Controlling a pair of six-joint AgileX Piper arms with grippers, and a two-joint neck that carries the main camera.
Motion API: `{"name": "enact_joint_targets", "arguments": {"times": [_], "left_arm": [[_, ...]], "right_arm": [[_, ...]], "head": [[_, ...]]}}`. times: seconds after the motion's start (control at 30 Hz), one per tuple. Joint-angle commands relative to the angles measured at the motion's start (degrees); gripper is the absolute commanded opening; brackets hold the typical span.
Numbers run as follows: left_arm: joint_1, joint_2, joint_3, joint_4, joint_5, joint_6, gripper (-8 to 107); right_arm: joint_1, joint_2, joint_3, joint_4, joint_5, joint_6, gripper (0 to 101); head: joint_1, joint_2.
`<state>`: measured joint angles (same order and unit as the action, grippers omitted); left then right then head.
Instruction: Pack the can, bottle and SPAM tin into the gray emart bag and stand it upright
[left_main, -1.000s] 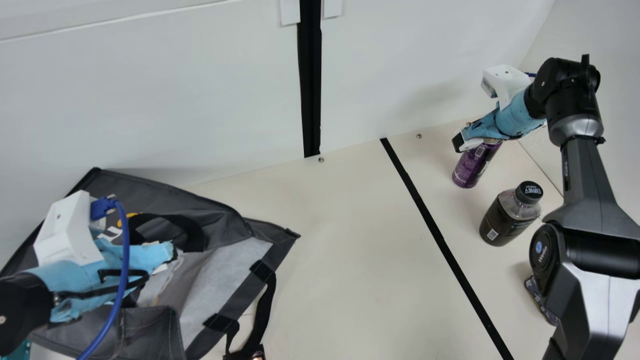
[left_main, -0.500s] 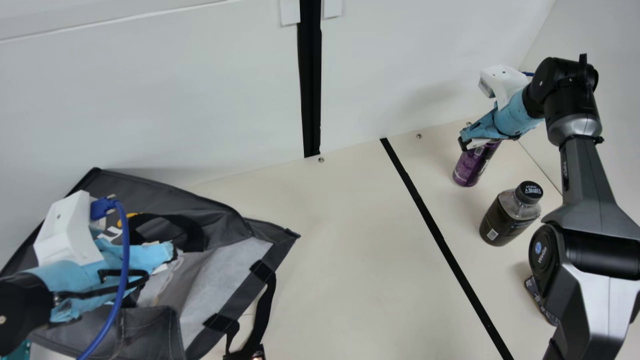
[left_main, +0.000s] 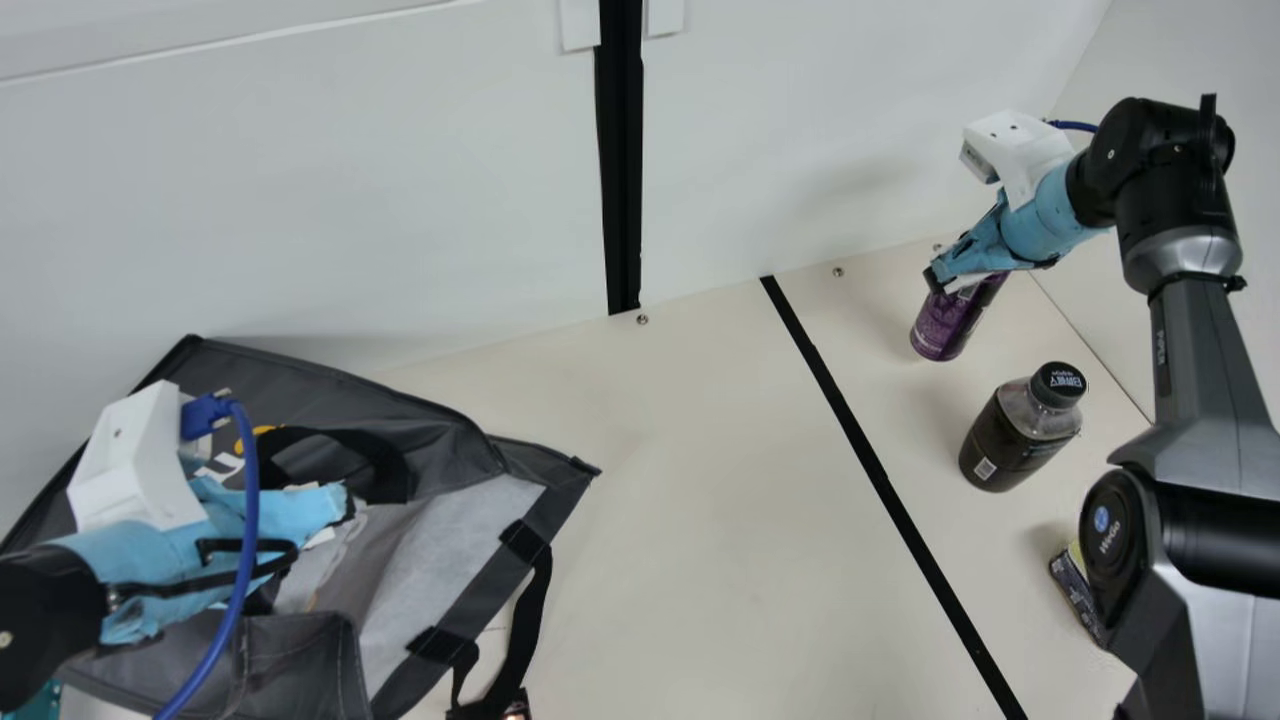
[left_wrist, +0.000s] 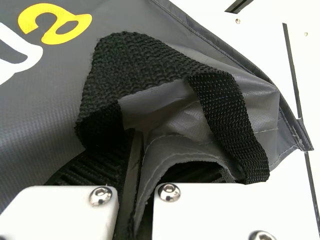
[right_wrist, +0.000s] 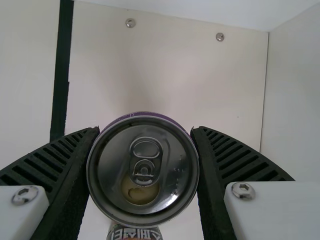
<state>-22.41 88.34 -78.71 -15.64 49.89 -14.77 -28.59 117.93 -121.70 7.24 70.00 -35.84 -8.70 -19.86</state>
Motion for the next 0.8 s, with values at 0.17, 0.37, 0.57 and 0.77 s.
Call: {"name": "enact_joint_targets", "arguments": {"times": [0.17,0.37,0.57,0.77], "left_arm": [[0.0,0.0,0.0,0.0,0.0,0.0,-8],[0.0,0.0,0.0,0.0,0.0,0.0,-8],[0.0,0.0,0.0,0.0,0.0,0.0,-8],[0.0,0.0,0.0,0.0,0.0,0.0,-8]], "right_arm": [[-0.2,-5.0,4.4,0.9,-0.1,-4.0,0],[-0.3,-9.2,8.6,1.7,-0.1,-7.4,0],[-0.3,-13.4,13.1,2.4,-0.1,-11.2,0],[-0.5,-17.3,17.4,3.3,-0.1,-15.0,0]], "head": [[-1.3,-0.1],[-1.3,-0.1],[-1.3,-0.1],[-1.3,-0.1]]}}
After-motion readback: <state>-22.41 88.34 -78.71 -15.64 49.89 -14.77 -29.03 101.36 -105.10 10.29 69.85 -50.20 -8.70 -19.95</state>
